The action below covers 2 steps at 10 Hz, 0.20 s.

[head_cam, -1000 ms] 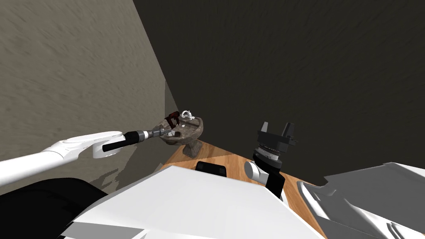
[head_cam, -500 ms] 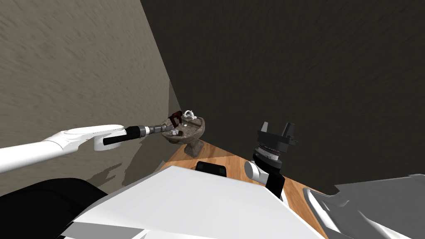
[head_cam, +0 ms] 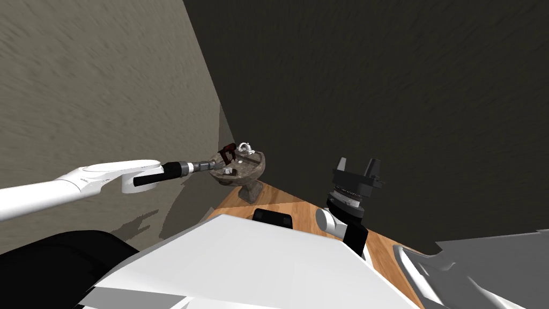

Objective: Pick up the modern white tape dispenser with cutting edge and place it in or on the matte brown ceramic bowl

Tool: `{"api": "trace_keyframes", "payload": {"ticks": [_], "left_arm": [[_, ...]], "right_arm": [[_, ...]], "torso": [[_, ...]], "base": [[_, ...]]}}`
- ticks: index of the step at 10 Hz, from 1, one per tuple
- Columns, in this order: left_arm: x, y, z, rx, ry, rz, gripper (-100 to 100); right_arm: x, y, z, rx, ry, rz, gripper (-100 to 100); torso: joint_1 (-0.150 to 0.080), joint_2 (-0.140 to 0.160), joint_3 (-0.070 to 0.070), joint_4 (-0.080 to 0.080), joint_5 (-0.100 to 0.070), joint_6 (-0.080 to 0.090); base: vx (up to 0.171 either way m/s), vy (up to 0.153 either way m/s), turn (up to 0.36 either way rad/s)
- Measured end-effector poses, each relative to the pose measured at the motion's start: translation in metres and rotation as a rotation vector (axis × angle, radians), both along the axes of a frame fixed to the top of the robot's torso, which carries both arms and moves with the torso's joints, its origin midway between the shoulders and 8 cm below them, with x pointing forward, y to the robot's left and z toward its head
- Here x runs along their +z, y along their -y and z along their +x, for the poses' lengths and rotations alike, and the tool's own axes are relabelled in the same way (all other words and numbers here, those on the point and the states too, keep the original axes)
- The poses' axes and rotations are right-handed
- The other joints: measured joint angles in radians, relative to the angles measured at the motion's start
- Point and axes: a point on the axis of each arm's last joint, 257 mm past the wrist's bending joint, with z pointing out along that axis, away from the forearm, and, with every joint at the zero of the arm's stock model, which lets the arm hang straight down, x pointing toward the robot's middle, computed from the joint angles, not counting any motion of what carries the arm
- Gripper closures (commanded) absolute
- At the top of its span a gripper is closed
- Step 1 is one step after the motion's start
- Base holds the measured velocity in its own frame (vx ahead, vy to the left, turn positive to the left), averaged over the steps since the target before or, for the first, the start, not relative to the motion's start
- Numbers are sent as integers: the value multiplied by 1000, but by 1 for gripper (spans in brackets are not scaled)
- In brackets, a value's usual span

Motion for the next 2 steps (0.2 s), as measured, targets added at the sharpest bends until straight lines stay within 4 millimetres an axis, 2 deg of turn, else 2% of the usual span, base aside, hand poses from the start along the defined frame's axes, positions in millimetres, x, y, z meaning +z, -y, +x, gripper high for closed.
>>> {"api": "trace_keyframes", "payload": {"ticks": [2], "left_arm": [[0,0,0,0,0,0,0]], "right_arm": [[0,0,0,0,0,0,0]], "torso": [[0,0,0,0,0,0]], "base": [[0,0,0]]}}
